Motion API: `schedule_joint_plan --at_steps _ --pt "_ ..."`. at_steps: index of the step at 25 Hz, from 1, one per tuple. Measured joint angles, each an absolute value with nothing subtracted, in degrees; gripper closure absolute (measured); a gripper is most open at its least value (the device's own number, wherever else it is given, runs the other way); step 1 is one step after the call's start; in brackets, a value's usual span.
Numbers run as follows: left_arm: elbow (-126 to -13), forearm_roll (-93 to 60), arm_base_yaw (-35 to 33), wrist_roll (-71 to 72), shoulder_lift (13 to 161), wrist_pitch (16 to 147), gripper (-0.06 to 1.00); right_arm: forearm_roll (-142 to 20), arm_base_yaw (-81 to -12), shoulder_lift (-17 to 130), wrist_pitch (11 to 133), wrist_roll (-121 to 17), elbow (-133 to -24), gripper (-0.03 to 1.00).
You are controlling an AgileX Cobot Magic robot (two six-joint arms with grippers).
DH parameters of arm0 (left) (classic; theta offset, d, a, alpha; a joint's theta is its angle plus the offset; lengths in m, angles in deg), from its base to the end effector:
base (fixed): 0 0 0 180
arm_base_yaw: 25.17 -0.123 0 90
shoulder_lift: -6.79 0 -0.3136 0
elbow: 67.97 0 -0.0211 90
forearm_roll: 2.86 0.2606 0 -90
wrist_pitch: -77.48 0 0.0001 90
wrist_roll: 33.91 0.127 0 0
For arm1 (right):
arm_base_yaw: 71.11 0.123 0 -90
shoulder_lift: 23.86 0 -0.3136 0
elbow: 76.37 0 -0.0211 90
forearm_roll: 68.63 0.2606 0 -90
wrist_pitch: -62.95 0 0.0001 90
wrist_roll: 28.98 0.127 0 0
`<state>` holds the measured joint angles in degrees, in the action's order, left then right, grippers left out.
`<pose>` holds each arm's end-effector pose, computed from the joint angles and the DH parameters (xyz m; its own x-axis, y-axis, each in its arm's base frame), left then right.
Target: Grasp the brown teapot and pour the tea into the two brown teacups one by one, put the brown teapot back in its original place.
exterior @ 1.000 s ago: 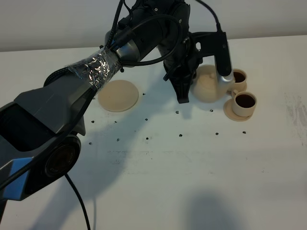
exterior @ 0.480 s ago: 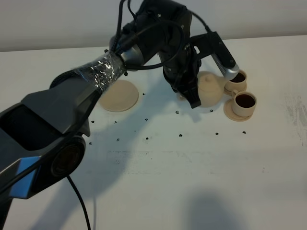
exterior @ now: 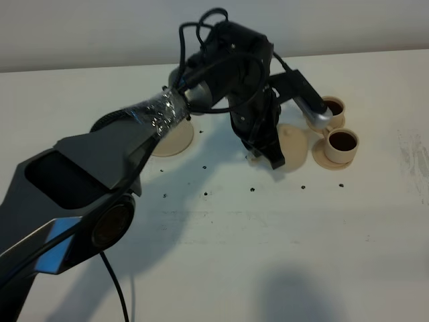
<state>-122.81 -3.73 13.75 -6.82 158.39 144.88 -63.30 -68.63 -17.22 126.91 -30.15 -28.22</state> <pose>0.4437 -0.3605 0.1402 -0.3842 0.8888 -0.2498 0.9005 0.4204 0.1109 -0.0002 0.0106 0.2660 -0.4813 -0.0004 -0.8765 -0.1064 0.9926 0.0580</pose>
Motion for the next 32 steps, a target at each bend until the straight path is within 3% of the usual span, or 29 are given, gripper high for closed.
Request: schedule_joint_plan --at_steps 9,23,32 --pt "-122.8 -5.0 13.7 -6.8 157.8 143.5 0.85 -63.3 -68.6 -17.2 126.9 -30.1 -28.2 0.57" --pt "-122.1 -6.5 11.0 -6.8 145.3 143.8 0.85 -63.3 -68.6 -17.2 126.9 -30.1 -28.2 0.57" --pt "-95.1 -8.7 6.5 -6.7 134.8 127.5 0.85 -63.3 -68.6 -17.2 126.9 -30.1 -28.2 0.57"
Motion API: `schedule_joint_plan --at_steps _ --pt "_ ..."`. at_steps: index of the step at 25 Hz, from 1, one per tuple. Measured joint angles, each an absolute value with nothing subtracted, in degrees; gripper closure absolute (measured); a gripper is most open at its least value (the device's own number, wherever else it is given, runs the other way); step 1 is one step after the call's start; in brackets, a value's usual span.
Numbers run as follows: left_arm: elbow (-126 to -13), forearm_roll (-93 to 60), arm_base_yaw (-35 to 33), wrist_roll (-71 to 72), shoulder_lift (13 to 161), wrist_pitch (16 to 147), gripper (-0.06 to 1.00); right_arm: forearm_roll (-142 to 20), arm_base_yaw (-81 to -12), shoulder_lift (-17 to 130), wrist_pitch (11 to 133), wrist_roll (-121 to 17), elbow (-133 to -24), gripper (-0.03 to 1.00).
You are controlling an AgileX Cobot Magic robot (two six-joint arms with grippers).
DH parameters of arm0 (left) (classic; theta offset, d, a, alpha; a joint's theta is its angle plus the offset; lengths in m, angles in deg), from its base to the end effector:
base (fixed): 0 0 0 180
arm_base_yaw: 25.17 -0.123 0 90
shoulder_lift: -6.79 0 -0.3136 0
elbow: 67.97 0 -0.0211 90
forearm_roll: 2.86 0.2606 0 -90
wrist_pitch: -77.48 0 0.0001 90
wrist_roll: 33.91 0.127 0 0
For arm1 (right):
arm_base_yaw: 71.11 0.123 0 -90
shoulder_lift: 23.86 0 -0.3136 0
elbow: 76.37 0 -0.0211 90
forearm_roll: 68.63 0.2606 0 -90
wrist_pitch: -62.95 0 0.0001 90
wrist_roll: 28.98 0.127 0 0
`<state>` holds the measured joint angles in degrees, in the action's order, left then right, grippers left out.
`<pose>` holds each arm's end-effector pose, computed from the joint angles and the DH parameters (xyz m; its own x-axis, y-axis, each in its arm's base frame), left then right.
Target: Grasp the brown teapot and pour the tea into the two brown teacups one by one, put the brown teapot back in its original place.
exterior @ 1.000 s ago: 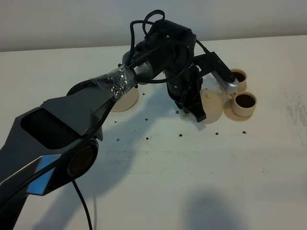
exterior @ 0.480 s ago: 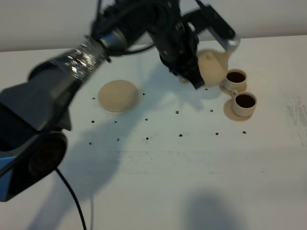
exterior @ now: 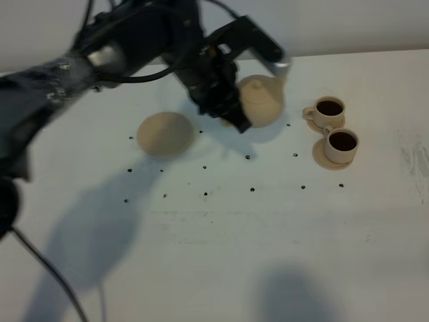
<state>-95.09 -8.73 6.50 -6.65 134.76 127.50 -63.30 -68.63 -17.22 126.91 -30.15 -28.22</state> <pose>0.4328 -0.2787 0.2314 -0.4593 0.7501 -0.4758 0.8058 0.5773 0.1322 -0.0002 0.0106 0.2660 -0.4813 -0.0004 -0.8765 -0.1064 0.9926 0.0580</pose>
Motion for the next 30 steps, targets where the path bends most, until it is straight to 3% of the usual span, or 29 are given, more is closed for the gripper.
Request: schedule_joint_plan --at_steps 6,14,30 --pt "-81.7 -10.3 -0.3 -7.0 126.5 121.0 0.85 -63.3 -68.6 -17.2 126.9 -30.1 -28.2 0.57" --pt "-78.0 -10.3 -7.8 -8.7 125.0 123.1 0.85 -63.3 -68.6 -17.2 126.9 -30.1 -28.2 0.57" --pt "-76.1 -7.8 -9.9 -11.7 130.1 120.9 0.85 -63.3 -68.6 -17.2 126.9 -30.1 -28.2 0.57"
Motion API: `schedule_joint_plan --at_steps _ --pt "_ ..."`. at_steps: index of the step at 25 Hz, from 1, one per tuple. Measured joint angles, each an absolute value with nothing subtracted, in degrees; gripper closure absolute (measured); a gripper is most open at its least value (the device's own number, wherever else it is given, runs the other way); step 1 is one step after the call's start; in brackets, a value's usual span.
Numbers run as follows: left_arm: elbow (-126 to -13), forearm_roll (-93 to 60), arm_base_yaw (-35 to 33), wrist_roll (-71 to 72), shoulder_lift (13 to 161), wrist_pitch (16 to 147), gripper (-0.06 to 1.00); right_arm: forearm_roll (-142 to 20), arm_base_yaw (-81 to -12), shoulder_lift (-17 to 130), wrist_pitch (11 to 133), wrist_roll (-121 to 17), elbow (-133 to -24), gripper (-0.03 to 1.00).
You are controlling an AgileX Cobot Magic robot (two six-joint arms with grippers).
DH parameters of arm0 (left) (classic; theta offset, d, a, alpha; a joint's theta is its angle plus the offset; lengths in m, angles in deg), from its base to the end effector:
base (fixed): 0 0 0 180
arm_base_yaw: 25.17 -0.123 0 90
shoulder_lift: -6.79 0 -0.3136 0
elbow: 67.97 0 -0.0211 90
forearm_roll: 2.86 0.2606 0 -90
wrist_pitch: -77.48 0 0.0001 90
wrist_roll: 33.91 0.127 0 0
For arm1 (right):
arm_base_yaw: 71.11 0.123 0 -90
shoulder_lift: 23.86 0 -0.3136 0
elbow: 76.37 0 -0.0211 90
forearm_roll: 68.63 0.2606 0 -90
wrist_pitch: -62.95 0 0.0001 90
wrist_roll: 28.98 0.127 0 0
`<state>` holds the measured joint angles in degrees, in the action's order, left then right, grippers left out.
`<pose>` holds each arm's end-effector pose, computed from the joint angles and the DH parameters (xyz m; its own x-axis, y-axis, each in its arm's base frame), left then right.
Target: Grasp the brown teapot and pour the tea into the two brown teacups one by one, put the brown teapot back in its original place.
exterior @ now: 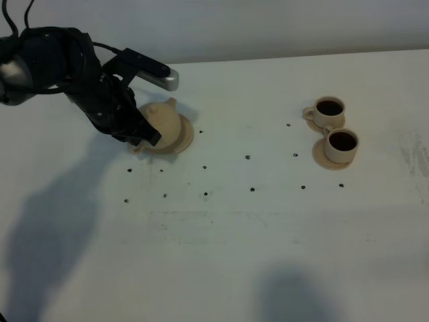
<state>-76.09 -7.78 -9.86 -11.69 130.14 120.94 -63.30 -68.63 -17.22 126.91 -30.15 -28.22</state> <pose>0.4449 -0.1296 0.1749 -0.7599 0.5389 -0.3635 0.5565 0.8283 0.0647 -0.0002 0.0106 0.2660 -0.4813 -0.0004 -0.8765 -0.1064 0.9926 0.0580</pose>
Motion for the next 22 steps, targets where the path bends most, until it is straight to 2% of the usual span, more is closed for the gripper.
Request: schedule_joint_plan --at_steps 22 --pt "-77.2 -6.9 -11.8 -12.4 133.2 118.2 0.85 -63.3 -68.6 -17.2 126.9 -30.1 -28.2 0.57"
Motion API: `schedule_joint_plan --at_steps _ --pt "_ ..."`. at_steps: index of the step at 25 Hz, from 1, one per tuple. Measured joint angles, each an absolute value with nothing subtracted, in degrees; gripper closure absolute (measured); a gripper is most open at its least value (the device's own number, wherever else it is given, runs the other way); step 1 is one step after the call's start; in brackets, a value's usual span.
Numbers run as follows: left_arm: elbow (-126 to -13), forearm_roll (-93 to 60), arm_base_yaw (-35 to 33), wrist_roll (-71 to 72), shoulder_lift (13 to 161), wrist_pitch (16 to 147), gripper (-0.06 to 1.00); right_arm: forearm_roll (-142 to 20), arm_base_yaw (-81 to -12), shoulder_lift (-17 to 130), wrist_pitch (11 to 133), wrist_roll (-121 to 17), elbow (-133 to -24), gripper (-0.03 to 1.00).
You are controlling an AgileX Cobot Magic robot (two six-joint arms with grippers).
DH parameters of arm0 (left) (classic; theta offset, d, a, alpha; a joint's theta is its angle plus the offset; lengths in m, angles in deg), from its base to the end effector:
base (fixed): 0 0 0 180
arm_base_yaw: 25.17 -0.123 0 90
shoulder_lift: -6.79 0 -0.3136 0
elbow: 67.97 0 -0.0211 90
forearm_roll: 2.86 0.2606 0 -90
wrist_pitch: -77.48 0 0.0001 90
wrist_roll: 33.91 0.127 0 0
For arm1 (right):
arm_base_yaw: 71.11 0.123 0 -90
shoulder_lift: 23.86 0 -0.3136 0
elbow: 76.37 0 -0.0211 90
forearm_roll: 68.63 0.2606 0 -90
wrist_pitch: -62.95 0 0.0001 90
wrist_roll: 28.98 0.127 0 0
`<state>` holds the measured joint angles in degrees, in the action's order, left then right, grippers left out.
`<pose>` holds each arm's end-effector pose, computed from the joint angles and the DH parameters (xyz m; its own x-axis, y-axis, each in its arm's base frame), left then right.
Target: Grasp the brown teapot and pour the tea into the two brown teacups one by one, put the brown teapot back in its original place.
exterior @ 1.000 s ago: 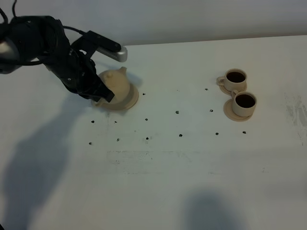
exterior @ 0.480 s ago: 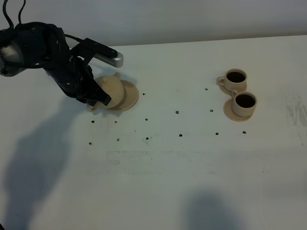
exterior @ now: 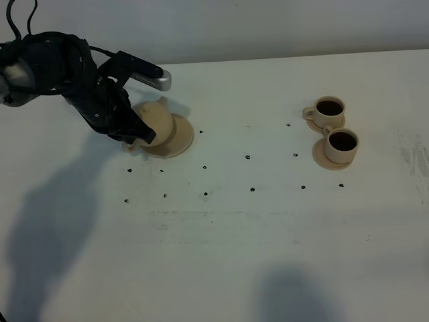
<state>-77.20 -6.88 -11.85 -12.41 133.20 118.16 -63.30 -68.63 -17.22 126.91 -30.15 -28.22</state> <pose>0.4613 -0.1152 0.1576 -0.7764 0.5087 -0.3720 0.5194 0.8508 0.0795 -0.0002 0.0106 0.2660 -0.4813 -0.0004 -0.8765 -0.1064 0.9926 0.0580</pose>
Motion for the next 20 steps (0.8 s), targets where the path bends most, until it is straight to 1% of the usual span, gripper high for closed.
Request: schedule_joint_plan --at_steps 20 --pt "-77.3 -8.9 -11.4 -12.4 134.7 118.4 0.85 -63.3 -68.6 -17.2 126.9 -30.1 -28.2 0.57"
